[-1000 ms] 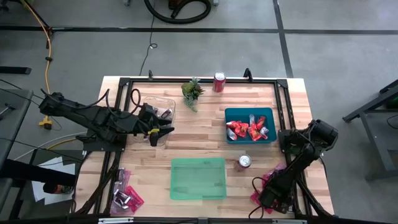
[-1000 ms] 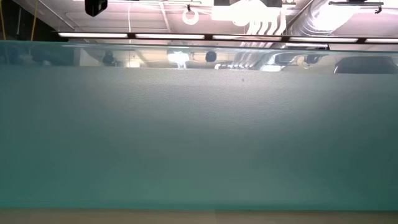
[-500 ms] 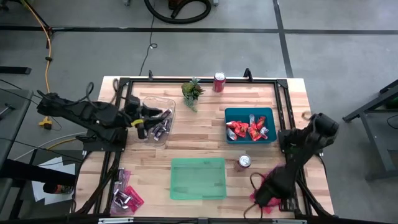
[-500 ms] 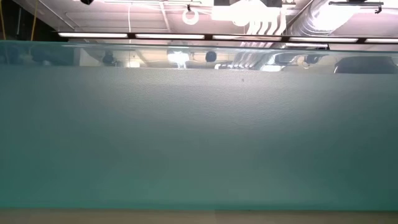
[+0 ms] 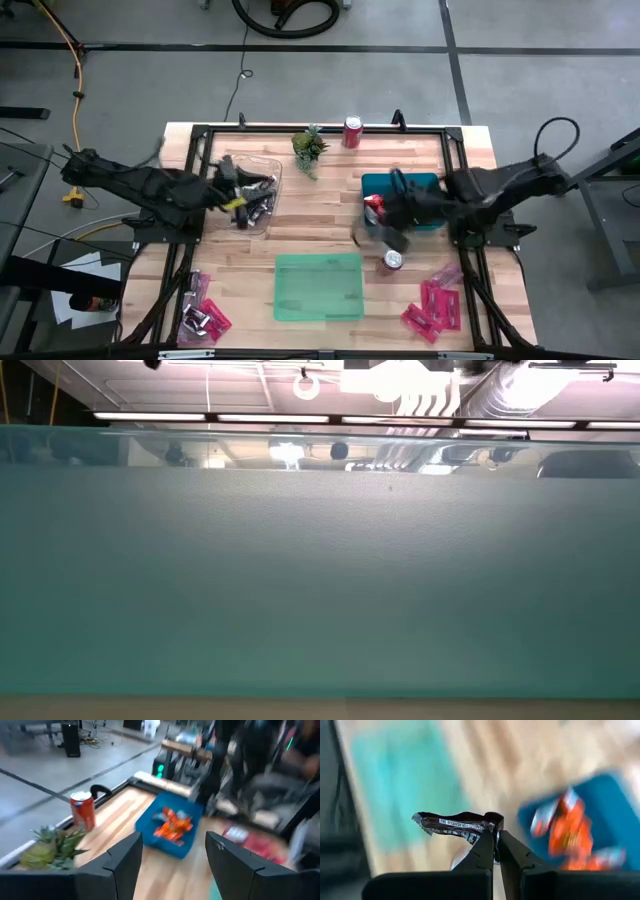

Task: Sort candy
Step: Put the brown chocolate bar into the transparent bin

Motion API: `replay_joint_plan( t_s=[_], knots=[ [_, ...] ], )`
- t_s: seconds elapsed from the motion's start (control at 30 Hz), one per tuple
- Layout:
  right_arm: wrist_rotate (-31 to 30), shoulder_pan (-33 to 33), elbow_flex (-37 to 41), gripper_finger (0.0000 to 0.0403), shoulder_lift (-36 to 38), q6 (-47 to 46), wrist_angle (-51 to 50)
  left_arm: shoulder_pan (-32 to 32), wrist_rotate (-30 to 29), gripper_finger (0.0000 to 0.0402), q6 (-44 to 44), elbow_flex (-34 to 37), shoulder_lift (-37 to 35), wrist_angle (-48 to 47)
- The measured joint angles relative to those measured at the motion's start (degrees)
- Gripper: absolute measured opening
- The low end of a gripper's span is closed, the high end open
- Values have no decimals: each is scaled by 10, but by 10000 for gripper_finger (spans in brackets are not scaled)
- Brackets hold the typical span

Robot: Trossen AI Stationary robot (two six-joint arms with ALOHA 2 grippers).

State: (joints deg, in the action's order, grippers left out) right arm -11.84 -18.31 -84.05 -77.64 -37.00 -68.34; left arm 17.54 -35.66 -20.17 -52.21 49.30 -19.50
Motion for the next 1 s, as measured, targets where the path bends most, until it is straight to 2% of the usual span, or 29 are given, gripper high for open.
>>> replay_joint_plan(
  t_s=[0.17,0.33,0.53,0.67,0.83,1.0],
  knots=[
    [-49,102,41,1,-17,19,229,0,-4,204,138,0,91,1],
    [5,163,53,1,-66,3,403,0,-12,204,258,0,172,44],
    [15,177,53,1,-106,-40,439,0,-81,204,318,0,213,145],
    [-10,176,53,0,-119,-51,461,0,-84,204,323,0,216,152],
    [-12,170,53,0,-121,-50,510,0,-98,204,323,0,216,162],
    [-16,158,53,0,-121,-52,515,-4,-115,204,300,0,216,173]
  ],
)
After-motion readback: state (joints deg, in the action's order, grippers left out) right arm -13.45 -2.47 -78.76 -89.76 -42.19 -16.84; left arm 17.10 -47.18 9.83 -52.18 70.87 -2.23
